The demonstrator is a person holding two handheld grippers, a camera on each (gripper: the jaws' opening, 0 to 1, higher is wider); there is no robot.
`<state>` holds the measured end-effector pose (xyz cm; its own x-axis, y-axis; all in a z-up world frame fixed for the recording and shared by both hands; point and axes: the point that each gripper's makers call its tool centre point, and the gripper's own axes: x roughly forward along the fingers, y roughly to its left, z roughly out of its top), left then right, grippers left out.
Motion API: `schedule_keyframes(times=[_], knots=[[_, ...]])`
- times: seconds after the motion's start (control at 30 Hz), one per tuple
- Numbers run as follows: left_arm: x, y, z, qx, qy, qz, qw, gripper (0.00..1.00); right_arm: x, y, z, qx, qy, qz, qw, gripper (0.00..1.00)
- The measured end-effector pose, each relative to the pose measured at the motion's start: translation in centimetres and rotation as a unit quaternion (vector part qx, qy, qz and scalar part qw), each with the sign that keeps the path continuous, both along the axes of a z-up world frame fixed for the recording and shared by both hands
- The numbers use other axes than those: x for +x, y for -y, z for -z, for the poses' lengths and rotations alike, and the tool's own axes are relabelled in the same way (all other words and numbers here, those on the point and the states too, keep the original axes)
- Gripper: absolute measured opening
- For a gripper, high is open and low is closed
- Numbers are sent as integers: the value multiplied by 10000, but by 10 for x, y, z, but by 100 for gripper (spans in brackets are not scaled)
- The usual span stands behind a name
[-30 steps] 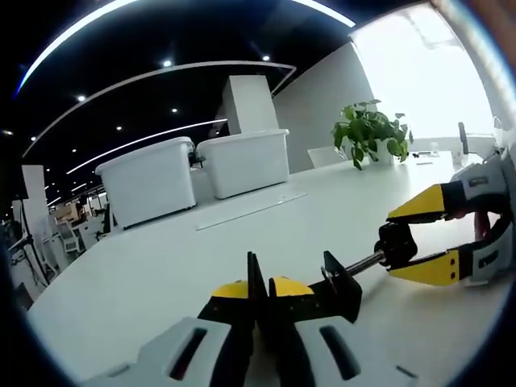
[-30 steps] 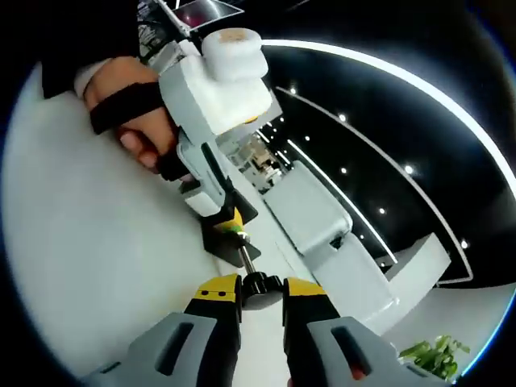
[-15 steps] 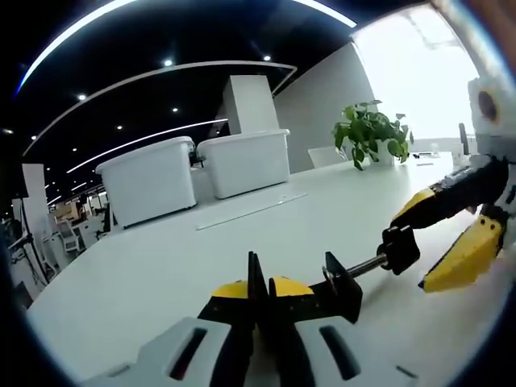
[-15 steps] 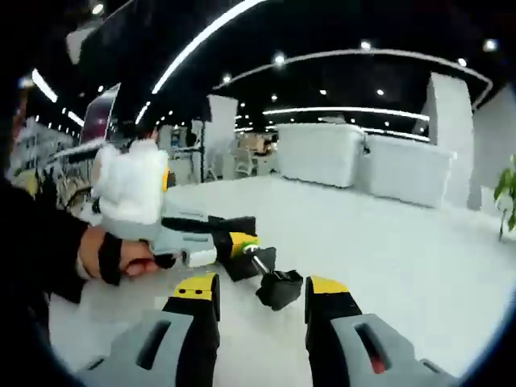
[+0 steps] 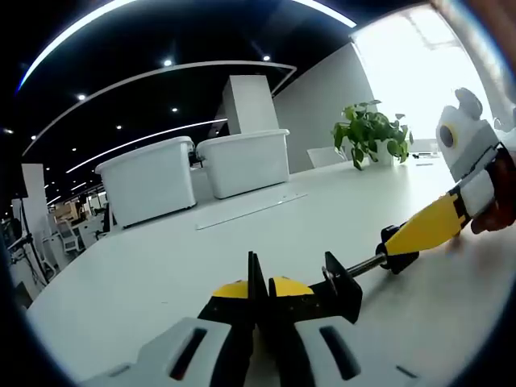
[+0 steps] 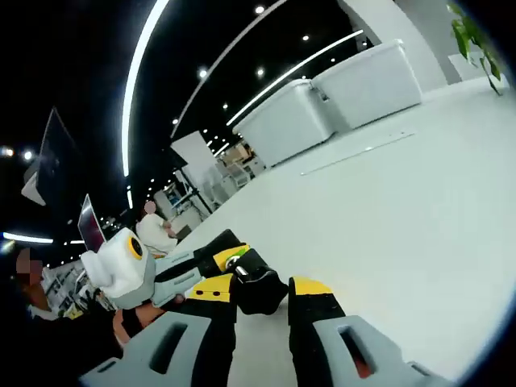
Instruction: Clamp the fixed fixture on the desktop, loosen the retaining clip, secure it to the edge of the desk, and tighten the retaining clip.
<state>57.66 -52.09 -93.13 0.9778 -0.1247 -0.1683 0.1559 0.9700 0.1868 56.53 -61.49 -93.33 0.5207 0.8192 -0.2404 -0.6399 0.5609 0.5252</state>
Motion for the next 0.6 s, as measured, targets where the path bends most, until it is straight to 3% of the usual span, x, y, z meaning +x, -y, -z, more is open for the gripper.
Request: schedule_keyframes(times=[0.1,0.13,0.27,0.3,0.33,0.4,0.43,0.53,0.57,0.6], knots=[[0,0,0,10,3,-3,10000,7,7,1,0,-1,-73,69,9999,21],[0,0,0,11,4,-4,10000,7,6,1,0,-67,75,71,9999,21],[0,0,0,11,3,-13,10000,7,4,0,-8,-697,1324,-25,9887,19],[1,0,0,14,4,-14,10000,7,2,-1,-9,-965,1713,-53,9805,19],[1,0,0,12,4,-17,10000,7,0,-3,-10,-1311,2200,-109,9666,19],[1,0,0,17,4,-27,10000,7,-4,-5,-13,-1739,2894,-97,9412,19],[1,-1,0,15,4,-32,10000,7,-7,-6,-13,-1871,3085,-76,9326,19],[1,-1,0,11,2,-40,10000,7,-5,-6,-14,-2011,3397,-48,9188,19],[1,-1,0,1,0,-40,10000,7,-5,-7,-15,-2127,3603,-64,9082,19],[1,-1,0,0,0,-39,10000,7,-6,-7,-16,-2388,3997,-102,8849,19]])
